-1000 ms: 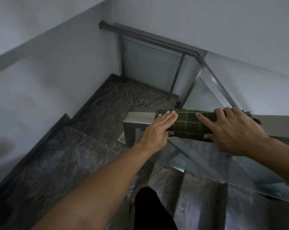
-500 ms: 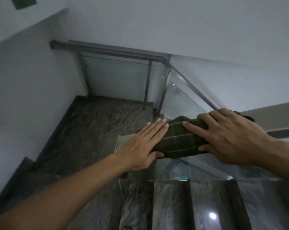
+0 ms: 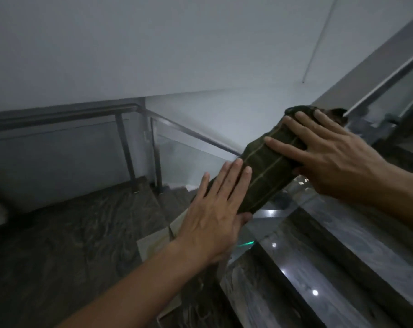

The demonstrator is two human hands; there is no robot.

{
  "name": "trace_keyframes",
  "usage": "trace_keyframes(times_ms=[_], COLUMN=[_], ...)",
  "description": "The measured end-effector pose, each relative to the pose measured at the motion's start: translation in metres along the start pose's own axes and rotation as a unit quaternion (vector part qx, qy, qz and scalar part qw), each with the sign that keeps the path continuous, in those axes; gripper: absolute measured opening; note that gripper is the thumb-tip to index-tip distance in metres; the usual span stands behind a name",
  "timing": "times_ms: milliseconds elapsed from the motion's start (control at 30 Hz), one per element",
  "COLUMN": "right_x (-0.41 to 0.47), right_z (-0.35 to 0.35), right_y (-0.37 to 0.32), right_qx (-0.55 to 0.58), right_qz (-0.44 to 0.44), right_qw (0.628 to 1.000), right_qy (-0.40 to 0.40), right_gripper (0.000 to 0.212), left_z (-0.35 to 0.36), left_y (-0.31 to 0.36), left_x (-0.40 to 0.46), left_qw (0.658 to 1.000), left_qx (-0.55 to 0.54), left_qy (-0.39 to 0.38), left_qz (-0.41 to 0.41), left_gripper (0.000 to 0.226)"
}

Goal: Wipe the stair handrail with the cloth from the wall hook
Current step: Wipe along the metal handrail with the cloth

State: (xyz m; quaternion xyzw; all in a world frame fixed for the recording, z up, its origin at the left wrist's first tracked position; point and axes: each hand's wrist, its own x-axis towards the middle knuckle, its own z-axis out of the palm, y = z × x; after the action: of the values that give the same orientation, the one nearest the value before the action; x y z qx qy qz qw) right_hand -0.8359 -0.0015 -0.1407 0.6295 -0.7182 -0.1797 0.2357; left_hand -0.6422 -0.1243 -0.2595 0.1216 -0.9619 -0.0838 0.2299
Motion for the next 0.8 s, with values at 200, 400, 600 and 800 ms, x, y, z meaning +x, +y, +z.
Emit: trace_keyframes(times_ms=[200, 400, 600, 800], right_x=[-0.002, 0.002, 0.003, 0.003], right_z=[-0.011, -0.013, -0.012, -0.015], right_y=[-0.030, -0.048, -0.063, -0.086], right_qx=[-0.001, 0.015, 0.037, 0.048], right_qz=[0.037, 0.073, 0.122, 0.186], right_qw=[0.999, 0.995, 0.988, 0.975], right_qy=[-0.033, -0.068, -0.089, -0.113], right_gripper=[0.074, 0.078, 0.069, 0.070], left_z=[-0.007, -0.014, -0.019, -0.014], left_y=[-0.021, -0.044, -0.072, -0.103], left_x=[-0.021, -0.027, -0.023, -0.010], left_qw=[0.996, 0.986, 0.959, 0.911], left_qx=[-0.075, -0.097, -0.181, -0.244], left_qy=[-0.044, -0.110, -0.149, -0.192], left_qz=[0.031, 0.081, 0.160, 0.270], left_gripper=[0.073, 0.079, 0.084, 0.090])
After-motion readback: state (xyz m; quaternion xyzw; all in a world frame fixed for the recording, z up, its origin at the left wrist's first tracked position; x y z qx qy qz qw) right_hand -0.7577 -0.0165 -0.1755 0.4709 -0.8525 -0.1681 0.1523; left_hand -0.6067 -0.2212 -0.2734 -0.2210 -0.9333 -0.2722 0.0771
